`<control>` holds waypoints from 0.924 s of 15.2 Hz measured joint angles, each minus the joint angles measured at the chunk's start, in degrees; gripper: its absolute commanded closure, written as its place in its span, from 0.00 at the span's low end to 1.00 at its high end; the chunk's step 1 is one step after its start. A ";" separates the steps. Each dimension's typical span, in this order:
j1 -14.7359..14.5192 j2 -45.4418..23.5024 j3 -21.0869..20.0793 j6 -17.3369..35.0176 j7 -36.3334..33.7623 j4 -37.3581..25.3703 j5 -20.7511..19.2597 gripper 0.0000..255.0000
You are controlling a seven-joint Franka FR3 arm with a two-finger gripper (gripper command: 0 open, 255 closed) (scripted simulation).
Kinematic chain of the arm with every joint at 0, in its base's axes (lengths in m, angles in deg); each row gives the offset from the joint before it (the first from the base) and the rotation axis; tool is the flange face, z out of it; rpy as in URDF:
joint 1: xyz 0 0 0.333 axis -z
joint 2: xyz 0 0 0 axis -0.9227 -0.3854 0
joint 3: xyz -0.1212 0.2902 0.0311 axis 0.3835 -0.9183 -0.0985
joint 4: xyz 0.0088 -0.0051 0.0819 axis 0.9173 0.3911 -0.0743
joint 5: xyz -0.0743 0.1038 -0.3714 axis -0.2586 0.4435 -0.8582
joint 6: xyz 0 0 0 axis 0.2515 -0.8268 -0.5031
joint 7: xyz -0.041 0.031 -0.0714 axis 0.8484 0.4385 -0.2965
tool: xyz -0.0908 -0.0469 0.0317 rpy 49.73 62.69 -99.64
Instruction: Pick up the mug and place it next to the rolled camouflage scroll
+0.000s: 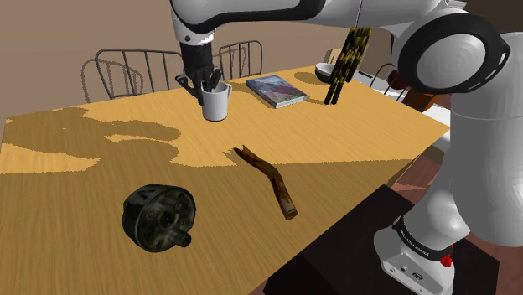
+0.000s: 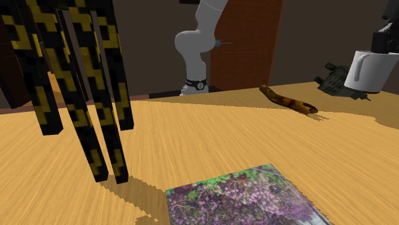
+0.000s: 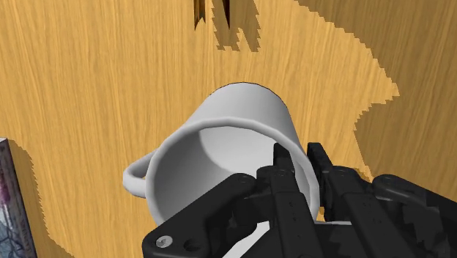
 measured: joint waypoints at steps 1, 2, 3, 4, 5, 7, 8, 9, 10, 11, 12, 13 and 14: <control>-0.03 0.07 -0.02 0.87 -0.11 0.94 -0.01 1.00; -0.04 0.13 -0.02 1.58 -0.17 1.72 -0.02 1.00; 0.01 -0.08 -0.01 2.22 -0.16 2.14 -0.03 1.00; 0.04 -0.04 0.00 3.06 -0.19 3.03 -0.04 1.00; 0.00 0.04 -0.01 3.88 -0.31 3.94 -0.06 1.00; 0.09 -0.12 0.01 5.30 -0.30 5.19 -0.08 1.00; 0.11 -0.40 0.03 5.89 -0.32 5.49 -0.09 1.00; 0.16 -0.38 0.04 6.75 -0.32 6.38 -0.10 1.00; 0.14 -0.41 0.04 7.48 -0.40 7.08 -0.11 1.00; 0.13 -0.50 0.03 8.26 -0.48 7.77 -0.14 1.00; 0.14 -0.63 0.04 8.90 -0.52 8.29 -0.15 1.00; 0.15 -0.66 0.04 9.71 -0.56 9.06 -0.17 1.00; 0.14 -1.13 0.05 10.20 -0.60 9.08 -0.19 1.00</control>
